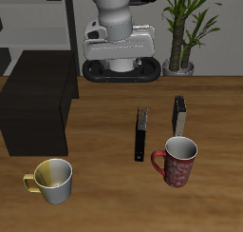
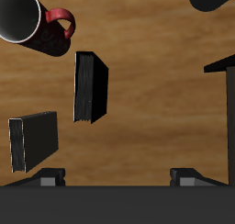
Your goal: Place the yellow book upright on top of the shelf
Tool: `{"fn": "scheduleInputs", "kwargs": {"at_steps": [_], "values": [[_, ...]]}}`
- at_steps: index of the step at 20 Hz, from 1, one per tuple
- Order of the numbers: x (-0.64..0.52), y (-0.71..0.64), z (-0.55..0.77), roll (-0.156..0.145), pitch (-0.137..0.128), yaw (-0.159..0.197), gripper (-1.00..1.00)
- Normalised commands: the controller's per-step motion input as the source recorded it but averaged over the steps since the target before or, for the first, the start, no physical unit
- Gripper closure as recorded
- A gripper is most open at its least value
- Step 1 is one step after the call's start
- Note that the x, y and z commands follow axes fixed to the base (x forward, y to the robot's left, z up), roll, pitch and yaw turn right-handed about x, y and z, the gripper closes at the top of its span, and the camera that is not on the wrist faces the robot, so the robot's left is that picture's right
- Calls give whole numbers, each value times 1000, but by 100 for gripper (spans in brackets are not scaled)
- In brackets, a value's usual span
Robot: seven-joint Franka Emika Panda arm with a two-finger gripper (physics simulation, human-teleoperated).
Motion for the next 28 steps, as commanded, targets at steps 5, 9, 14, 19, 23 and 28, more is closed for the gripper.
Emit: {"fn": "scheduleInputs", "kwargs": {"at_steps": [5, 9, 14, 19, 23, 28], "values": [[33, 5, -46, -13, -3, -15, -100], [-27, 99, -3, -45, -18, -40, -100], [-58, 217, 6, -27, -54, -4, -100], [-55, 374, -141, -5, 0, -19, -100], [-42, 365, -129, 40, 2, 0, -100], [-90, 452, -222, 47, -22, 0, -100]]}}
